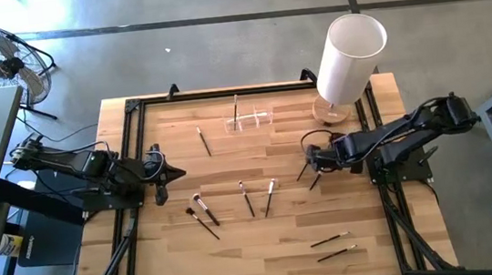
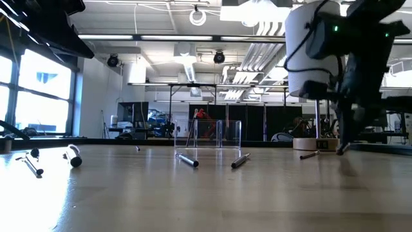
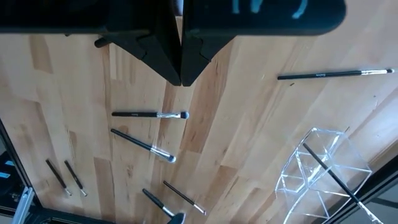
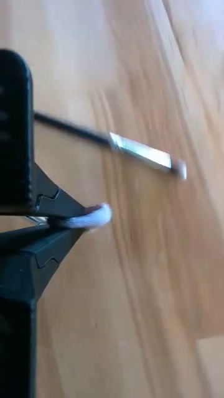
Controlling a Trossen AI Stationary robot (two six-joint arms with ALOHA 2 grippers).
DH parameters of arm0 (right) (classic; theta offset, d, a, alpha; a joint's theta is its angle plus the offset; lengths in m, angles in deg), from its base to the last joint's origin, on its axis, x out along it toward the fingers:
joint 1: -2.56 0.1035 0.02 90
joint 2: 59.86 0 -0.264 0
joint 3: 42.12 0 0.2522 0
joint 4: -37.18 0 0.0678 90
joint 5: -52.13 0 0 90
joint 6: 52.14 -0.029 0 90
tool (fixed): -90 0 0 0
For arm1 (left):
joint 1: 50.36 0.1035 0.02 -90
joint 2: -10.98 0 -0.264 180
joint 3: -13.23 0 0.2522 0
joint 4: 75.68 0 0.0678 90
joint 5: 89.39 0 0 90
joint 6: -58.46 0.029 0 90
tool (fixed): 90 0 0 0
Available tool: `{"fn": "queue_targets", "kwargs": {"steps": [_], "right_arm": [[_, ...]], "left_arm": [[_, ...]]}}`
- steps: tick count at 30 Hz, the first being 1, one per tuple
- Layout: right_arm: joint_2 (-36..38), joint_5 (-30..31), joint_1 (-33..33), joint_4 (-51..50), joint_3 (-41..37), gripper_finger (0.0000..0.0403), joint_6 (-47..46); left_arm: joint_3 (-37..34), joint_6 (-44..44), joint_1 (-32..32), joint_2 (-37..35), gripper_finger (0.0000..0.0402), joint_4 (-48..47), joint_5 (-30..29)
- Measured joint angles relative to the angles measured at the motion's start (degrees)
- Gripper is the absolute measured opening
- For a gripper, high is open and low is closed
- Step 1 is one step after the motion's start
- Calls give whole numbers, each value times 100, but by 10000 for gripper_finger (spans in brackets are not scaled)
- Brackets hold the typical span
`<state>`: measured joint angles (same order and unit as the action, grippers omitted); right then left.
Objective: Pick & Place Makeup Brushes
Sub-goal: Put the black powder brush into the transparent organizer
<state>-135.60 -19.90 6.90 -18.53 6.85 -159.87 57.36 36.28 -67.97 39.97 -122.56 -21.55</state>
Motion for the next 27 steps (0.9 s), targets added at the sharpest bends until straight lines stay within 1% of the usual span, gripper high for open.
{"fn": "queue_targets", "kwargs": {"steps": [2, 5, 7, 9, 11, 12, 14, 15, 17, 18, 21, 23, 27], "right_arm": [[-13, 289, 162, -48, 230, 11, 221], [-2, 913, 356, -18, 644, 5, 712], [-4, 1441, 449, 55, 930, 5, 1205], [-4, 2031, 531, 242, 1243, 7, 1916], [0, 2674, 586, 644, 1509, 7, 3032], [0, 3005, 597, 983, 1598, 5, 3769], [0, 3481, 535, 2032, 1692, 3, 5473], [0, 3578, 466, 2659, 1700, 4, 6410], [-33, 3623, 227, 4016, 1672, 4, 8158], [-48, 3547, 70, 4679, 1639, 4, 8861], [-158, 3002, -481, 6098, 1570, 3, 10521], [-286, 2551, -879, 6565, 1557, 3, 11176], [-630, 1415, -1636, 7008, 1552, 2, 11714]], "left_arm": [[0, 3, 0, 2, 0, 0, -6], [0, 3, 0, 0, 0, 2, -11], [0, 5, 0, 2, 0, 2, -72], [0, 5, 0, 0, 0, 4, -138], [0, 7, 0, 2, 0, 4, -239], [0, 7, 0, 2, 0, 4, -309], [0, 29, 0, 0, 0, 4, -428], [0, 130, 0, 0, 0, 4, -485], [0, 405, 0, 2, 0, 7, -616], [0, 523, 0, 5, 0, 8, -691], [0, 584, 0, 53, 0, 54, -821], [0, 549, -2, 59, 0, 72, -877], [1, 545, -2, 56, 0, 271, -894]]}}
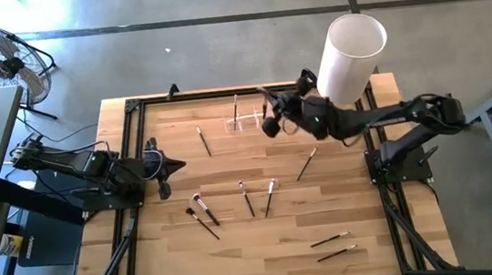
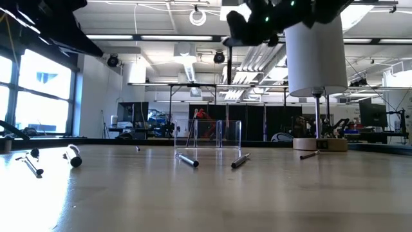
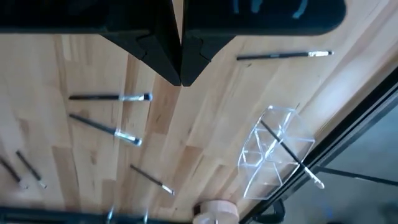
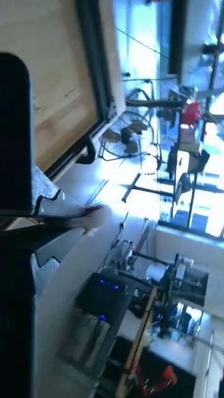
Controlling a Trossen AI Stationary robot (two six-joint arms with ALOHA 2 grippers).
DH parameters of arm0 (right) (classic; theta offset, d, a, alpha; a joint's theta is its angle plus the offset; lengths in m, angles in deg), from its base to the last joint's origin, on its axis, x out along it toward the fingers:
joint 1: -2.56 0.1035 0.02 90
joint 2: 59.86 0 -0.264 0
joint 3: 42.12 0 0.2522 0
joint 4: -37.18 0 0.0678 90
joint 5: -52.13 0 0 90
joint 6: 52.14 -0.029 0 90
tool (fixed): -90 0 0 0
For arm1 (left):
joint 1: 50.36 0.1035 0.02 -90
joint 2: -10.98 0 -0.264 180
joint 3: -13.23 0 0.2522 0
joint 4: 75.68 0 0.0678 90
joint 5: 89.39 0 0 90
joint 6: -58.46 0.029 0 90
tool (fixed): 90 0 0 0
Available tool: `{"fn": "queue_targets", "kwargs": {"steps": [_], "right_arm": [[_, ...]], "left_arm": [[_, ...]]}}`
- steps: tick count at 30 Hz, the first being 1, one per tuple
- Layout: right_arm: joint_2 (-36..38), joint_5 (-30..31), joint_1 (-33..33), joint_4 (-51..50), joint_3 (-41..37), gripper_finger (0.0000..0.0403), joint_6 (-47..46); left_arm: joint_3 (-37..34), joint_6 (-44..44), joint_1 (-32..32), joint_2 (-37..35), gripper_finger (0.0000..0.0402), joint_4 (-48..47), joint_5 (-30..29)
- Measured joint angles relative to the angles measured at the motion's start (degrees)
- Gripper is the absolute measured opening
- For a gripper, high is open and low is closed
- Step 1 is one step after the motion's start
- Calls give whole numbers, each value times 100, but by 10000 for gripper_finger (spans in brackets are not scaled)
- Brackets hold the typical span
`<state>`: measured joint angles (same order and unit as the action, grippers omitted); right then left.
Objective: Pick & Place Makeup Brushes
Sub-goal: Put the black powder brush into the transparent organizer
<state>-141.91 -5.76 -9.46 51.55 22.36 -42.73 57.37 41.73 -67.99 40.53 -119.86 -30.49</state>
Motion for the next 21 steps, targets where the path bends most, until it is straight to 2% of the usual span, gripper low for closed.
{"fn": "queue_targets", "kwargs": {"steps": [6, 11, 17, 21], "right_arm": [[-551, -853, -736, 165, -2, 1, 480], [-1044, -1619, -1170, 304, -2, 4, 486], [-1432, -1812, -1354, 406, -2, 11, 429], [-1432, -1566, -1352, 233, -2, 39, 251]], "left_arm": [[1, -19, 0, 1, 0, 237, -108], [1, -24, 0, 27, 0, 342, -250], [1, -24, 0, 69, 0, 387, -299], [1, -17, 0, 73, 0, 383, -299]]}}
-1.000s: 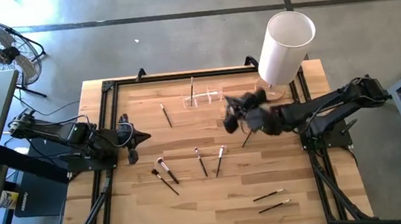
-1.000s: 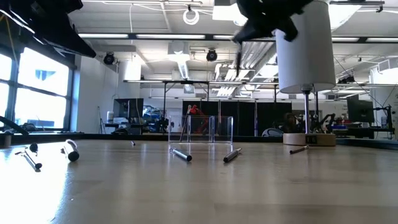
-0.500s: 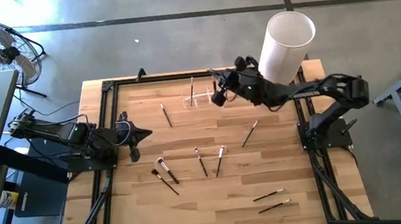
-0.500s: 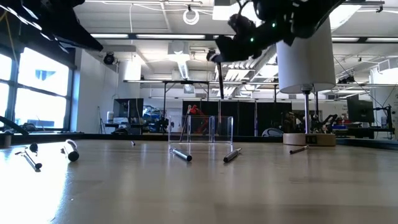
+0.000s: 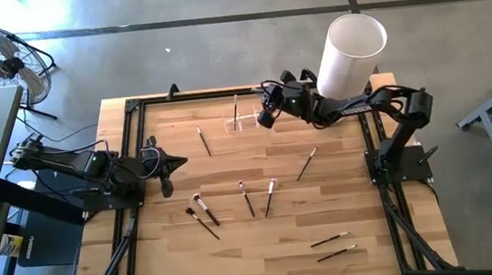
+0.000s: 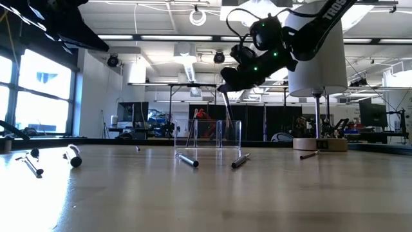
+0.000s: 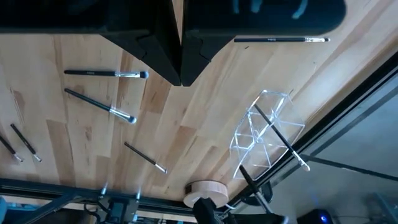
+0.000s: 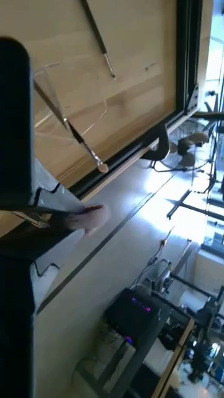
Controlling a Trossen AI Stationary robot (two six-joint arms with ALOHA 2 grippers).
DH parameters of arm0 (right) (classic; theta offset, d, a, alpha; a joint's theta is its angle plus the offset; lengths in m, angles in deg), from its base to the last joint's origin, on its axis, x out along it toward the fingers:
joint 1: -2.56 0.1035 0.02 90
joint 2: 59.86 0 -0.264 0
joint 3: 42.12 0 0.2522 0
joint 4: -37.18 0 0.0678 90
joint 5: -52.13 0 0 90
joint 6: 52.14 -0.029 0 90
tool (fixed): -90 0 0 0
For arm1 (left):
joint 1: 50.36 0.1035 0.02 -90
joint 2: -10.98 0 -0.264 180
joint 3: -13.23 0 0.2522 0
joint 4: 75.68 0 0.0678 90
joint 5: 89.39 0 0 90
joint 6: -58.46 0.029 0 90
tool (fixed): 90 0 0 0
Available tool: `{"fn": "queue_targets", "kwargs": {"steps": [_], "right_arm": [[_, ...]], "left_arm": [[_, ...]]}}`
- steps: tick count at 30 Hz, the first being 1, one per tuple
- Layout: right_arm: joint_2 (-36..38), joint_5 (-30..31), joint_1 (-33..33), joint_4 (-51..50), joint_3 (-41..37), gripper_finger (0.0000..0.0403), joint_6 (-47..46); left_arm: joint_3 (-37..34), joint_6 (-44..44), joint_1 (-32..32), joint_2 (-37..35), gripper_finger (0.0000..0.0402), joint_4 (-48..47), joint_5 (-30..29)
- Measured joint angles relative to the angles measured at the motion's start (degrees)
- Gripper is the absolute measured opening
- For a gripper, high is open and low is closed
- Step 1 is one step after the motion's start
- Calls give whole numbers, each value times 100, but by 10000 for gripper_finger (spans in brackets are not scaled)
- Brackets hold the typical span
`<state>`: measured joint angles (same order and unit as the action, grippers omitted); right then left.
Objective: Pick & Place Makeup Brushes
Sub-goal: Put the black powder brush into the transparent organizer, then put the black lash brush into the transparent organizer
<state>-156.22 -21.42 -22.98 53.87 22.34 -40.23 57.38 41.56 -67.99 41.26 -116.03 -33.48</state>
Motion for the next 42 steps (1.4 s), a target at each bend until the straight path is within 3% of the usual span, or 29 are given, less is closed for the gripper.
{"fn": "queue_targets", "kwargs": {"steps": [8, 14, 19, 24, 28, 32, 36, 42], "right_arm": [[254, 115, 85, -272, 0, 116, -298], [997, 282, 511, -829, 2, 136, -650], [1703, 237, 1099, -1899, 7, 118, -2164], [1972, 15, 1777, -3443, 7, 65, -4202], [1961, -316, 2264, -4843, 4, 9, -5196], [1963, 53, 2690, -6058, 4, 16, -5817], [1963, 132, 2880, -7000, 4, 4, -5943], [1963, 140, 2909, -7581, 4, 4, -5449]], "left_arm": [[0, 12, 0, -2, 0, -4, -2], [0, -21, 0, -2, 9, -10, -99], [0, 0, 0, 99, 73, -4, -188], [0, -134, 0, 213, 147, 340, -915], [17, 165, 0, 340, 162, 928, -1263], [389, -54, 0, 761, 162, 964, -1641], [1073, -678, 0, 1664, 162, 559, -2019], [2470, -3569, 0, 3081, 162, -1492, -1884]]}}
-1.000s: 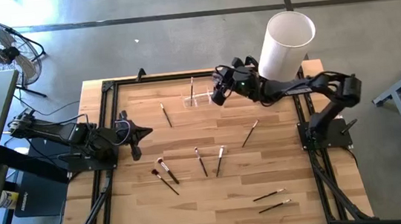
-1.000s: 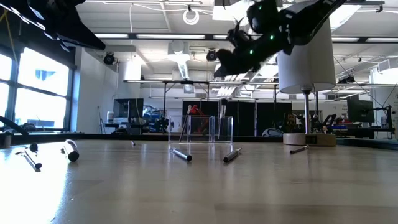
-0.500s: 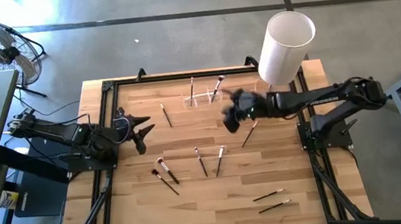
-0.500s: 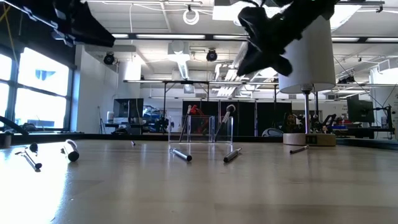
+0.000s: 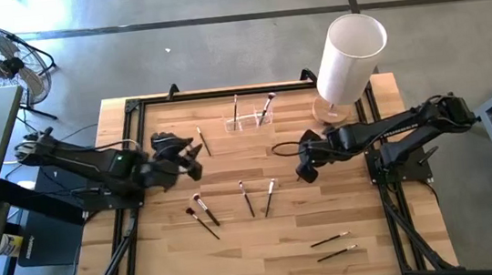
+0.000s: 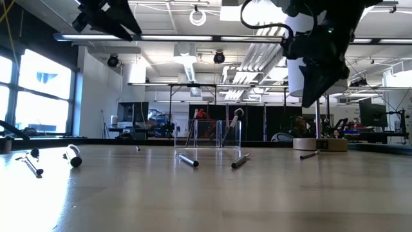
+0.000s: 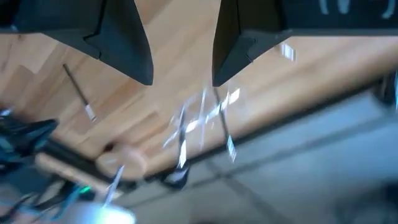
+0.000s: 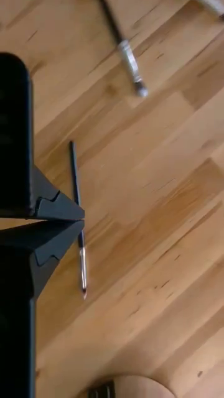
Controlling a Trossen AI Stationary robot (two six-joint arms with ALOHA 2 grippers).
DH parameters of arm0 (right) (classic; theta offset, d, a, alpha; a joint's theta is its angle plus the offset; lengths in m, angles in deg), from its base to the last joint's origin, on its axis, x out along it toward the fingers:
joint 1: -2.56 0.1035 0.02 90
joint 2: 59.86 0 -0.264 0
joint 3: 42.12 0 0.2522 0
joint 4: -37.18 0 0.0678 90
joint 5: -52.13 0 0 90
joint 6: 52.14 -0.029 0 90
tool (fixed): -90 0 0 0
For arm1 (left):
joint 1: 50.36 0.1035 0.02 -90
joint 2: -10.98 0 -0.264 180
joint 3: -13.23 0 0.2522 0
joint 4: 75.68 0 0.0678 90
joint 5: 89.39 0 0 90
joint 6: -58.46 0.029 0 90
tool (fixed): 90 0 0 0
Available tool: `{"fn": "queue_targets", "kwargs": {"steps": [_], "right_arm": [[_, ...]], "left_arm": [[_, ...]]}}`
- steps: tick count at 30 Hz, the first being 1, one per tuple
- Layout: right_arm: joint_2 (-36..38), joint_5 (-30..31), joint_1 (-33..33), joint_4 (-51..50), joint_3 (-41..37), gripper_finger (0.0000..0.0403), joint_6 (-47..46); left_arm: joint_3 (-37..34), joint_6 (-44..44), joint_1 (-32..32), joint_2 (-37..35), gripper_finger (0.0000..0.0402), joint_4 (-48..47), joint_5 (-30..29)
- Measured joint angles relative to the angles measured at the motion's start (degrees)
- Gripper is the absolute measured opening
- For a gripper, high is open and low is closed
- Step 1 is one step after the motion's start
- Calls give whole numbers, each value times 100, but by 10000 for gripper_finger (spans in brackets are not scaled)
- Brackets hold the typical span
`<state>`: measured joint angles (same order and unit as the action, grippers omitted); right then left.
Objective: Pick & Place Makeup Brushes
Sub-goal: Put the black lash brush into the transparent organizer
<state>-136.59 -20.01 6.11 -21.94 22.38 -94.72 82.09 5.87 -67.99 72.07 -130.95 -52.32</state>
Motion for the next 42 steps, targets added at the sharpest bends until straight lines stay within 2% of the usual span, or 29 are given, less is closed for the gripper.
{"fn": "queue_targets", "kwargs": {"steps": [5, 8, 13, 16, 19, 22, 26, 37, 42], "right_arm": [[5, -2, -40, 63, -95, 4, 827], [104, -330, -182, 499, -559, 2, 1094], [465, -953, -311, 1363, -1402, 1, 1157], [705, -1126, -313, 1552, -1681, 1, 1181], [898, -1199, -313, 1609, -1816, 1, 1346], [1055, -1199, -313, 1632, -1903, 2, 1459], [1208, -1204, -313, 1637, -2004, 1, 1459], [1429, -1244, -313, 1563, -2068, 1, 1605], [1461, -1244, -313, 1519, -2068, 2, 1608]], "left_arm": [[1048, -3449, -2, 1061, 162, -2410, 1075], [1167, -5177, -171, 1528, 162, -3324, 1897], [963, -7209, -877, 2036, 162, -3424, 3051], [933, -8192, -1335, 2345, 162, -3100, 3355], [899, -8421, -1450, 2638, 162, -2869, 3761], [903, -8424, -1404, 2970, 162, -2785, 3813], [901, -8509, -1229, 3412, 162, -2687, 4304], [887, -8545, -955, 3927, 162, -2544, 4432], [885, -8529, -852, 4233, 162, -2185, 4536]]}}
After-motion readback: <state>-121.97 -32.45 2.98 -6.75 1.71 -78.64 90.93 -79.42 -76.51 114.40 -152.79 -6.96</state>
